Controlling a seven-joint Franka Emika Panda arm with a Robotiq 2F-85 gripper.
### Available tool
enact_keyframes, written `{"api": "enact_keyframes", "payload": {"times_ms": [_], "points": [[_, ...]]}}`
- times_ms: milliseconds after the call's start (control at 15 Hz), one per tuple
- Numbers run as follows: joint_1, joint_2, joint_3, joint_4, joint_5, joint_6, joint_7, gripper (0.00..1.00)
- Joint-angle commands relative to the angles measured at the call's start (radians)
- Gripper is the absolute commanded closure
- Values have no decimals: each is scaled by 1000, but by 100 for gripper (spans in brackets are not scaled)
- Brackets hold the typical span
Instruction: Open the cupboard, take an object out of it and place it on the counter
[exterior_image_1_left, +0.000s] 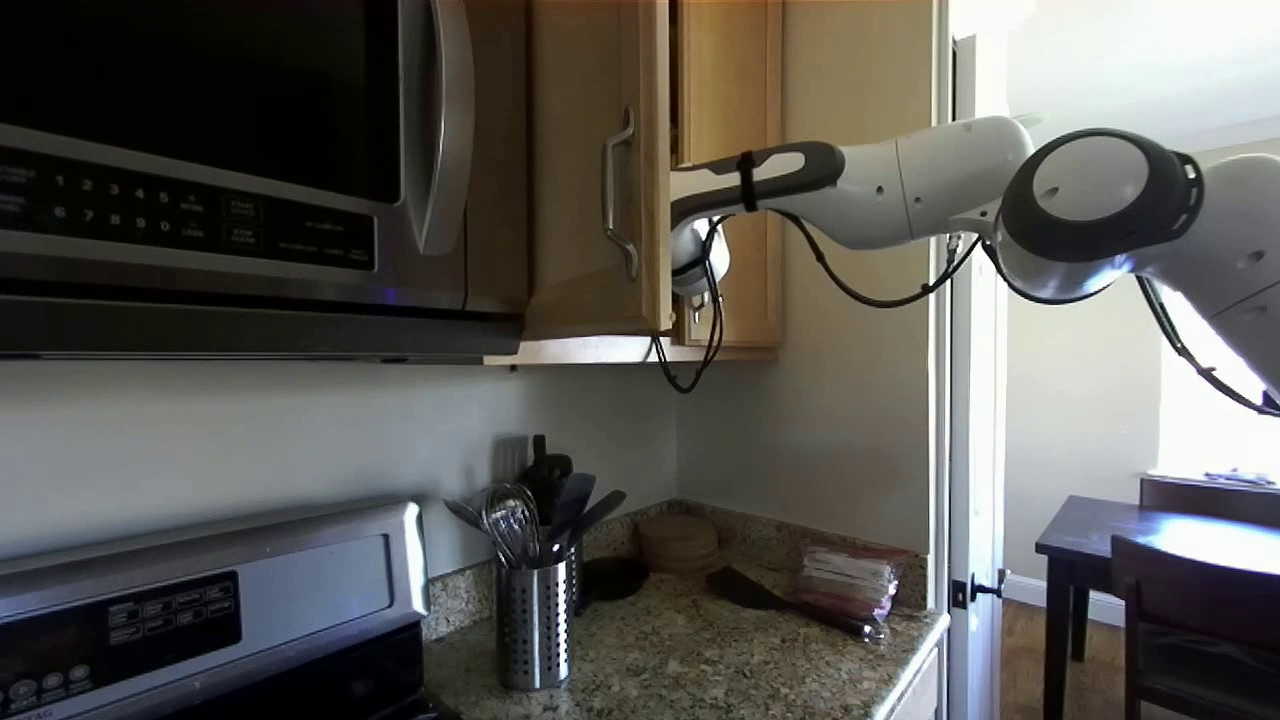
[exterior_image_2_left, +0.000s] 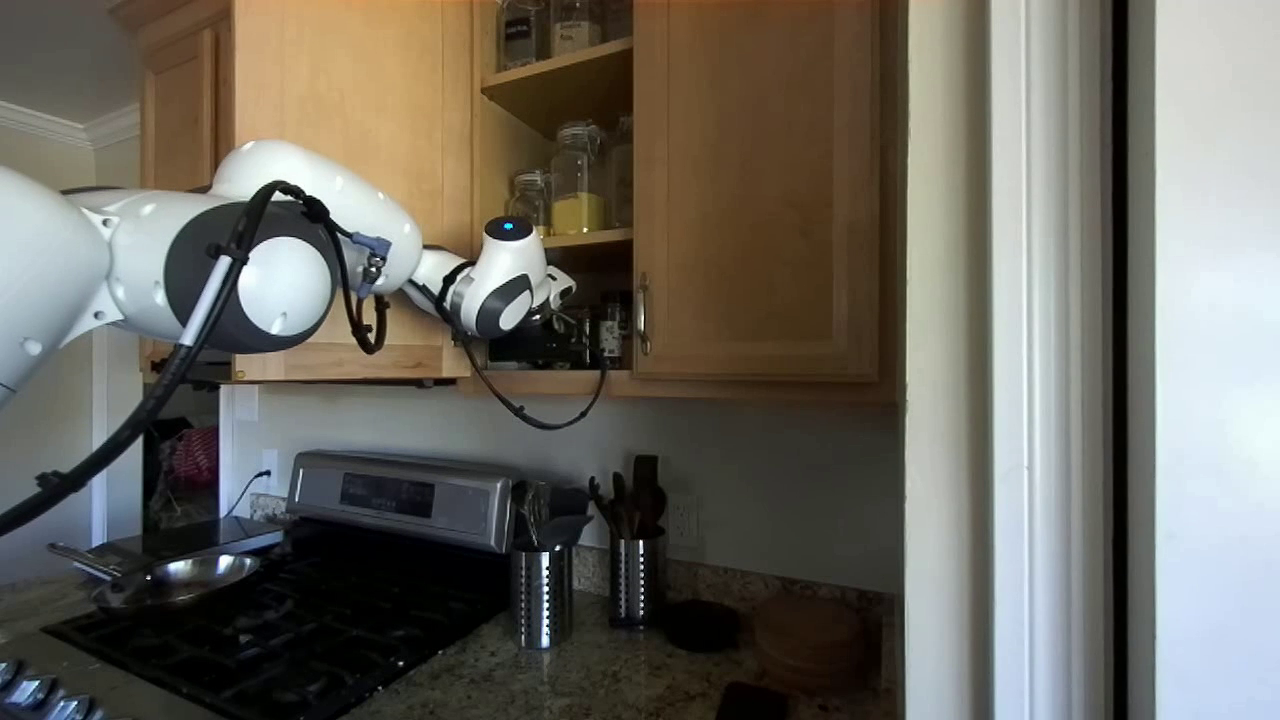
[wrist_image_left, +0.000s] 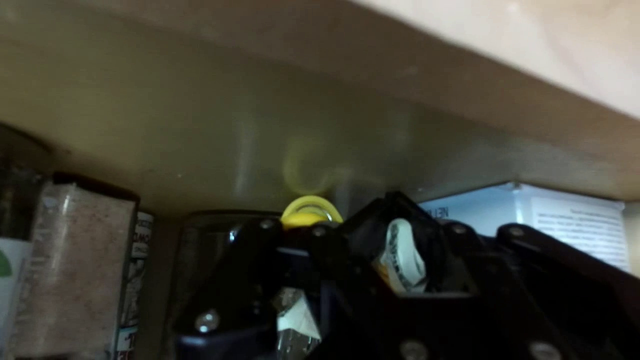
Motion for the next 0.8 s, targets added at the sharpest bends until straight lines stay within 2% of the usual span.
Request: {"api": "enact_keyframes", "payload": {"times_ms": [0, 400, 733], "points": [[-68, -112, 65, -170, 72, 47, -82, 91], [-179, -273, 160, -377, 216, 72, -194, 91], [-246, -411, 193, -511, 355, 69, -287, 92]]}}
